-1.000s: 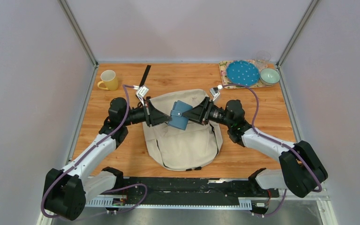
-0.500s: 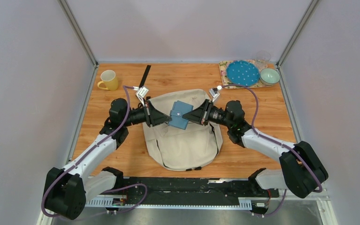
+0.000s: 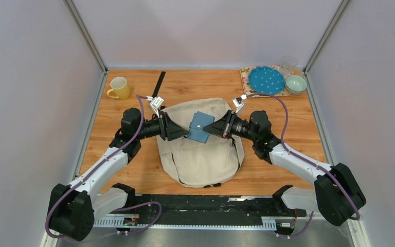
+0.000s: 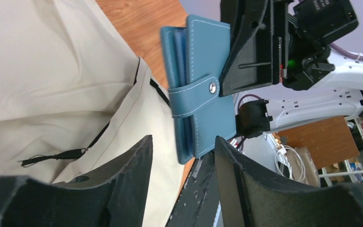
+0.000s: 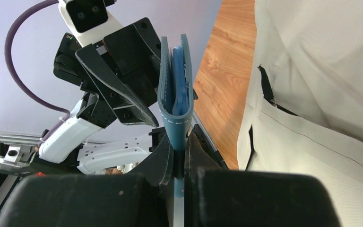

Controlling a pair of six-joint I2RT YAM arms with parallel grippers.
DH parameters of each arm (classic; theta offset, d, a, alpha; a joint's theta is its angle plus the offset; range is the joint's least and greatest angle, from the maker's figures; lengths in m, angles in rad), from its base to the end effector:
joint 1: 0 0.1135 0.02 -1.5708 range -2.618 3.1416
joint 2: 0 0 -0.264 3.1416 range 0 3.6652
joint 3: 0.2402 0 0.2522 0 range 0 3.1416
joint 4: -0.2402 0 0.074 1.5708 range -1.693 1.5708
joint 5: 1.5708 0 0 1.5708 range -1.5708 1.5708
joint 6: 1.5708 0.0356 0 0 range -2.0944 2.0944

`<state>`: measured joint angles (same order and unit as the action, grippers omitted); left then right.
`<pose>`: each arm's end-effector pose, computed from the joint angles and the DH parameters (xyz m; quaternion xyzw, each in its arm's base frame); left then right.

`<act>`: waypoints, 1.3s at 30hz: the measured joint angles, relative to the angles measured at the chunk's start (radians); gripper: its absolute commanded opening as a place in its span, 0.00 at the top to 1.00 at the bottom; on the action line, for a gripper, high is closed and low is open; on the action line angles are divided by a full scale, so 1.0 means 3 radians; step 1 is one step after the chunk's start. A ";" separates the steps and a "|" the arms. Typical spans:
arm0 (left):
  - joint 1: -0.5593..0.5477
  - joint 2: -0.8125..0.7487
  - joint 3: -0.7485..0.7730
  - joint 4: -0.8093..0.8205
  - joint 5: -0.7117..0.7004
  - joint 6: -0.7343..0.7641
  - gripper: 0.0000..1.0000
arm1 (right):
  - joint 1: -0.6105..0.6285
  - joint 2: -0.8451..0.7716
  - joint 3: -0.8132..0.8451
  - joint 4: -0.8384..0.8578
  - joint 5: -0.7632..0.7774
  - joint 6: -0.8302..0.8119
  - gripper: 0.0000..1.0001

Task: Pack the student bag
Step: Pick up the personal item from the center of the board, then place the personal item in the student bag.

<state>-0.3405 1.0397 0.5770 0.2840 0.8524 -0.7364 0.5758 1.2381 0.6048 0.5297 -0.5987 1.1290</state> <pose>0.2061 -0.1015 0.2682 0.1225 0.7372 -0.5718 0.3385 0.2152 0.1636 0.2557 0.0039 0.7367 0.6258 0.2562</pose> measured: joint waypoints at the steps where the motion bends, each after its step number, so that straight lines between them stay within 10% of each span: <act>1: -0.0001 0.0000 0.0000 -0.0022 -0.0010 0.0018 0.37 | 0.0000 -0.0042 0.0000 -0.0069 0.0027 -0.0028 1.00; 19: -0.0537 0.0220 0.0745 -0.1300 -0.1184 0.0961 0.32 | 0.0018 -0.1864 -0.0057 -0.2261 0.1990 -0.0715 1.00; 39: -0.1249 0.1331 0.1614 -0.2253 -0.2888 0.0743 0.20 | 0.0018 -0.2384 -0.0200 -0.2962 0.2550 -0.0764 1.00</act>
<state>-0.7151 1.4391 1.0611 -0.3920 -0.0139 -0.5137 0.5812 0.5228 0.5449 -0.3588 0.1661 0.8997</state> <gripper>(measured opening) 0.795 0.048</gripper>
